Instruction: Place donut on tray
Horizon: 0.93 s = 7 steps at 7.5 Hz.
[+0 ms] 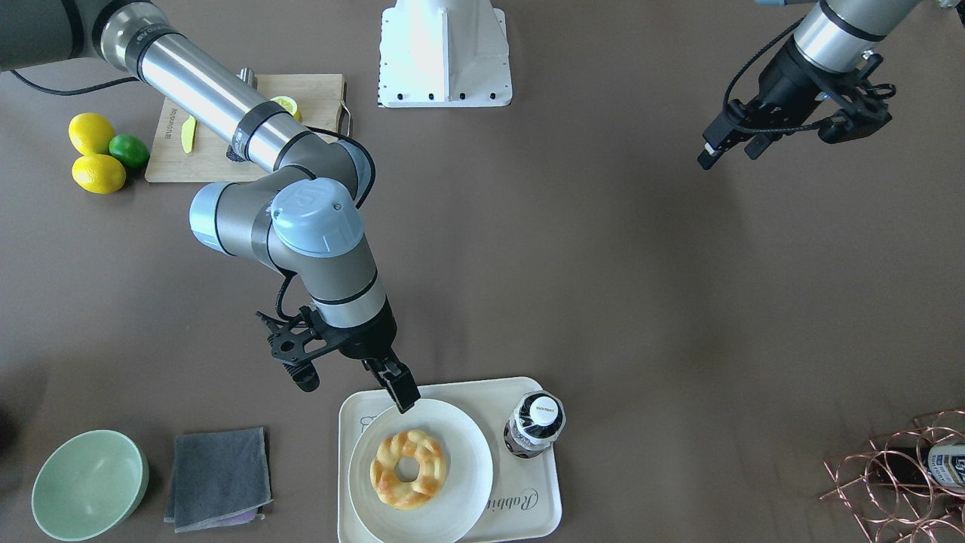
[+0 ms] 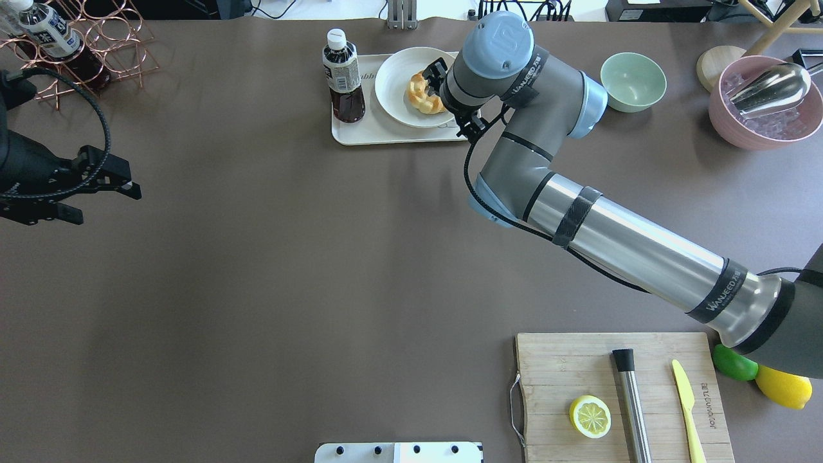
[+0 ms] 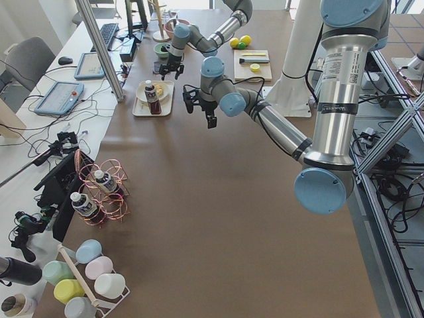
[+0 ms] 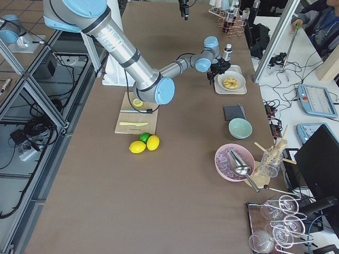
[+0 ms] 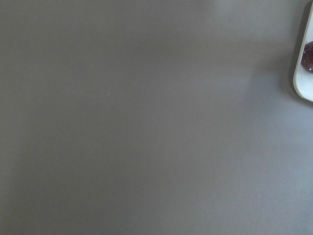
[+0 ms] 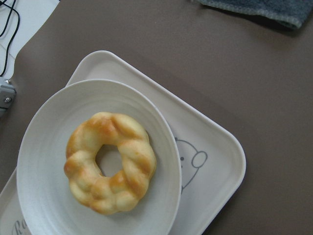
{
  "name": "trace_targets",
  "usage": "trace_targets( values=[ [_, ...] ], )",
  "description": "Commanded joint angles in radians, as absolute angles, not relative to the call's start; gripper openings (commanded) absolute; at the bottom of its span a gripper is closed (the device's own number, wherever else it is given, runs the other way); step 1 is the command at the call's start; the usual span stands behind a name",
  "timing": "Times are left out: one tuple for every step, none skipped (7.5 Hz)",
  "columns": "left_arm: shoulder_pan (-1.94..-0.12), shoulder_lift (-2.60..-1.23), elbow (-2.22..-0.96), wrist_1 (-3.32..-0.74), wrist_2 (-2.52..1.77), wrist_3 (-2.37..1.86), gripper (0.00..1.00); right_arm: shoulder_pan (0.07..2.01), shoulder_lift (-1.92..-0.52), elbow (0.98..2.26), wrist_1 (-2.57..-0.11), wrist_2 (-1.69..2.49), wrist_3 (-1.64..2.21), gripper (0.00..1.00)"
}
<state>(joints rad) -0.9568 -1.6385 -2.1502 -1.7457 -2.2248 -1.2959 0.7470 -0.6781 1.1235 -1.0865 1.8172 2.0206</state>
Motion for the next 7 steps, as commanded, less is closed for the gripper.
trace_targets(
  values=[
    [-1.047, -1.543, -2.145, -1.746, -2.275, -0.971, 0.97, 0.836, -0.763, 1.264, -1.241, 1.998, 1.695, 1.00],
    [-1.075, -1.505, -2.143, -1.744, -2.281, -0.863, 0.97, 0.894, -0.809, 1.287, -1.241, 2.096, 1.543, 1.00],
    [-1.103, -1.474, -2.140, -1.744, -2.281, -0.760, 0.97, 0.946, -0.848, 1.292, -1.241, 2.167, 1.411, 1.00],
    [-1.106, -1.464, -2.131, -1.738, -2.286, -0.685, 0.97, 0.989, -0.894, 1.301, -1.241, 2.202, 1.305, 1.00],
    [-1.108, -1.462, -2.116, -1.738, -2.296, -0.640, 0.97, 1.033, -0.944, 1.304, -1.243, 2.244, 1.170, 1.00],
    [-1.111, -1.456, -2.111, -1.738, -2.295, -0.628, 0.97, 1.096, -0.986, 1.305, -1.243, 2.306, 1.052, 1.00],
    [-1.112, -1.442, -2.106, -1.738, -2.295, -0.594, 0.97, 1.151, -1.023, 1.308, -1.243, 2.336, 0.931, 1.00]
  ],
)
